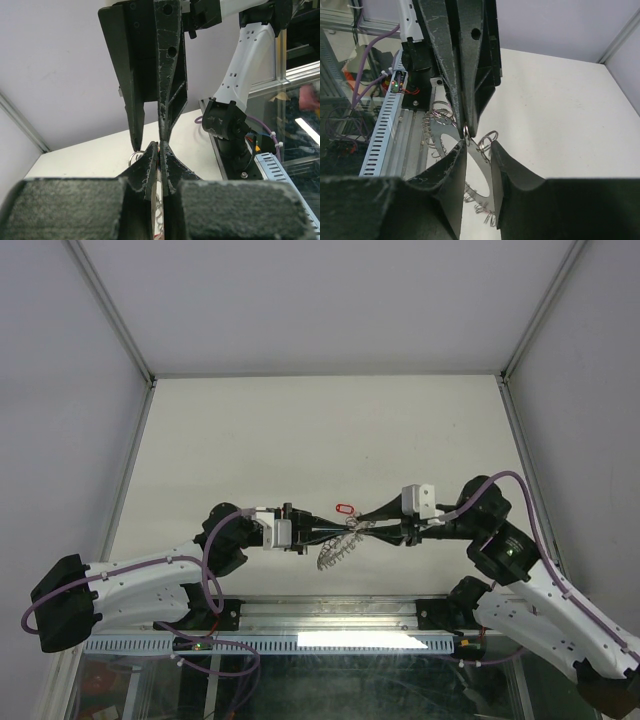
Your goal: Put the keys on the keyring
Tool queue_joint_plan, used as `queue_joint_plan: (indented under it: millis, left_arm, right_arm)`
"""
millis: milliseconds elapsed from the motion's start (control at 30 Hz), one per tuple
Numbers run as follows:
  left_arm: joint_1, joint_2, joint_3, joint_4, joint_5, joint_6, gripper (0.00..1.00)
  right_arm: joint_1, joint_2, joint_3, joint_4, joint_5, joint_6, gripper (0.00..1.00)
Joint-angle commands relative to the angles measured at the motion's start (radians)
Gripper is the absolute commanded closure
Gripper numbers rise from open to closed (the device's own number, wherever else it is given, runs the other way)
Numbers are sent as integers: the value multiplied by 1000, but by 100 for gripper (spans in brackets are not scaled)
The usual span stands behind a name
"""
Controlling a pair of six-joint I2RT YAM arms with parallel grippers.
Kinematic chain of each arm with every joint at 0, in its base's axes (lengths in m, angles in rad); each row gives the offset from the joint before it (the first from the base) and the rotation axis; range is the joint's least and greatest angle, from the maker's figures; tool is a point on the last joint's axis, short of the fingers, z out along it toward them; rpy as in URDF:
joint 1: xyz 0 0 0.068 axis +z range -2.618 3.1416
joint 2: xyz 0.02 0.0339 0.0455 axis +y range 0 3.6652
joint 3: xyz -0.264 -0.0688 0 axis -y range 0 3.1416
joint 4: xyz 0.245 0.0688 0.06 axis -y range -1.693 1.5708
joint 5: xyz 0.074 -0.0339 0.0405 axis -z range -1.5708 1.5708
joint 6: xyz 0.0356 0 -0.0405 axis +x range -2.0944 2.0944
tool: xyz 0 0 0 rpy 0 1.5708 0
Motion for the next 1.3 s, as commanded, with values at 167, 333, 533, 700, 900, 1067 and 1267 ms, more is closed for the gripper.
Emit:
queue_joint_plan:
  millis: [167,333,533,700,900,1067,1267]
  left_arm:
    - [-1,-30,5,69,-21,-5,100]
    - [-1,-33,5,61,-26,-5,100]
    - [-1,-37,8,56,-24,-5,100]
    - [-1,-36,8,55,-20,-6,100]
    - [-1,-42,7,53,-23,-8,100]
    - [-1,-55,-3,55,-35,-11,100]
    - [-1,-65,-10,63,-34,-15,100]
  right_arm:
    - [75,21,6,69,35,12,73]
    - [91,33,7,68,40,10,75]
    - [107,50,4,67,54,-1,82]
    - [115,58,1,66,66,-17,90]
    - [121,50,-1,72,100,-39,100]
    - [122,11,-20,94,172,-41,100]
    - [123,13,-17,71,194,-24,95]
